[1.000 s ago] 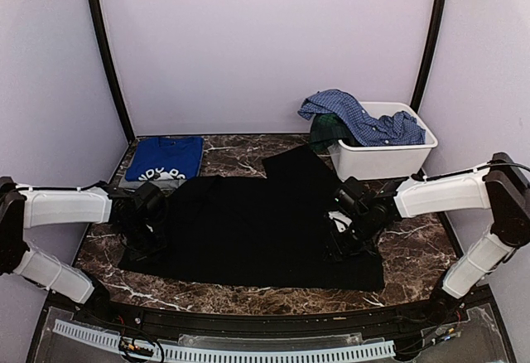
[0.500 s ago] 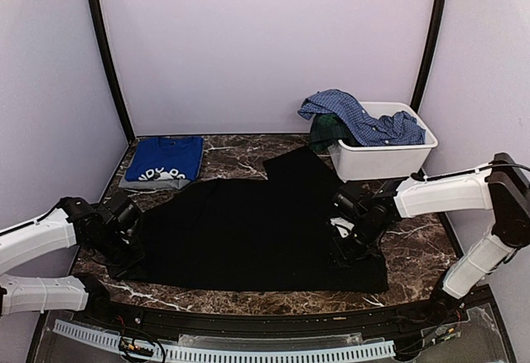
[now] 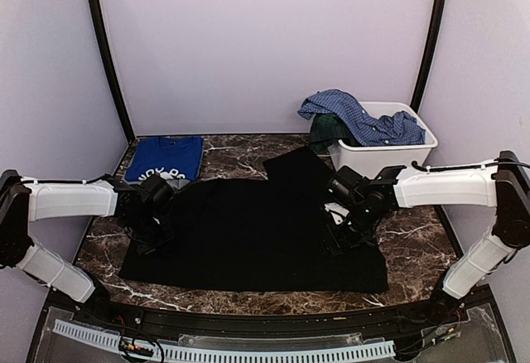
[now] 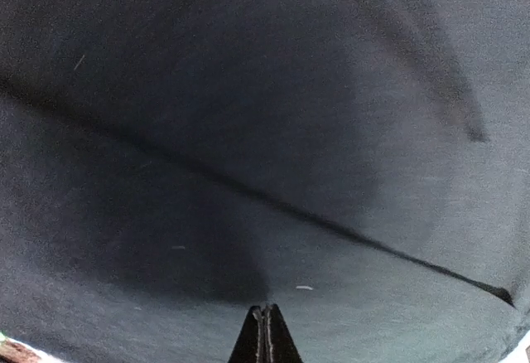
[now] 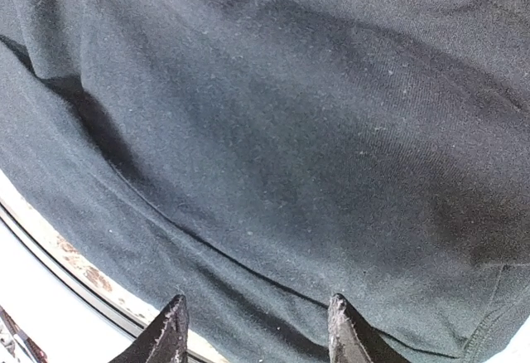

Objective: Fold and stack the mixed laundry pile
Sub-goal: Move the 1/3-folded T-shirt to the center of the board.

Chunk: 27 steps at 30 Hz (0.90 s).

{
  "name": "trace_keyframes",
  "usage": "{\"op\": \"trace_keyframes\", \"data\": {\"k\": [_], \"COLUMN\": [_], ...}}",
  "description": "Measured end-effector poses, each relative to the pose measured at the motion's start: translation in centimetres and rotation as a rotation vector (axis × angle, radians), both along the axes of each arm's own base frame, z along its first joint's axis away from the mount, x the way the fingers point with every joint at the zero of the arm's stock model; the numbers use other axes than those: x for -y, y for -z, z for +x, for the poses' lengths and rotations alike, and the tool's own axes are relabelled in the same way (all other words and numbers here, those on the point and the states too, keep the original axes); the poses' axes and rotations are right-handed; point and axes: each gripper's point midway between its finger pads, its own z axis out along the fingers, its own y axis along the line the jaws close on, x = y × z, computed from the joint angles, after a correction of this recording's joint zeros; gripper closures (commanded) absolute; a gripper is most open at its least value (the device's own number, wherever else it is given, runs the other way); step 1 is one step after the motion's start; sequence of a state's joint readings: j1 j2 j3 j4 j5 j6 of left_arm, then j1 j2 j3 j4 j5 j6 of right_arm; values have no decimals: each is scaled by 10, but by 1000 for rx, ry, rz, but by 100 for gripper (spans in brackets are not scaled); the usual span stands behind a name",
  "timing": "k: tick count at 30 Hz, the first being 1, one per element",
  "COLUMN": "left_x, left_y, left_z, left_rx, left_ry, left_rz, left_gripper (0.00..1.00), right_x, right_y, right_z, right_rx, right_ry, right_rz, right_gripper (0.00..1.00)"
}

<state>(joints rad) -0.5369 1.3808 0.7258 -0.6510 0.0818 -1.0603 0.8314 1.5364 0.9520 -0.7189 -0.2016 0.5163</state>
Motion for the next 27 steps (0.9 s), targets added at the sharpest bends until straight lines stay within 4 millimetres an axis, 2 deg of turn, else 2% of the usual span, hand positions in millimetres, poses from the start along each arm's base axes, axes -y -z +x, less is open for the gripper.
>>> {"op": "trace_keyframes", "data": {"k": [3,9,15,17,18,19,21,22,25,26,27], "left_x": [-9,-16,-29,-34,-35,-34,-26,-21,-5,-1,1], "left_y": [15,16,13,8,3,-5,-29,-43,-78,-85,-90], "left_z": [-17,-39,-69,-72,-69,-63,-42,-29,4,12,20], "left_rx": [-43,-26,-70,-67,-56,-33,45,94,216,249,275], "left_ry": [-50,-156,-205,-188,-164,-136,-68,-34,64,92,114], "left_rz": [6,-80,-80,-60,-50,-43,-51,-60,-78,-79,-77], "left_gripper": [100,100,100,93,91,83,70,68,58,56,55], "right_x": [0,-1,8,7,7,6,1,-3,-12,-17,-22], "right_y": [2,3,16,15,13,10,-3,-13,-49,-66,-74], "right_z": [0,-1,-11,-12,-11,-8,4,16,65,90,106], "right_rx": [-4,-7,-41,-43,-38,-26,12,43,175,234,275], "right_ry": [2,1,-1,-3,-4,-6,-6,-1,32,47,51], "right_rz": [-4,2,-21,-14,-11,-4,20,39,83,96,102], "right_gripper": [45,46,45,43,43,43,44,44,47,47,48]}}
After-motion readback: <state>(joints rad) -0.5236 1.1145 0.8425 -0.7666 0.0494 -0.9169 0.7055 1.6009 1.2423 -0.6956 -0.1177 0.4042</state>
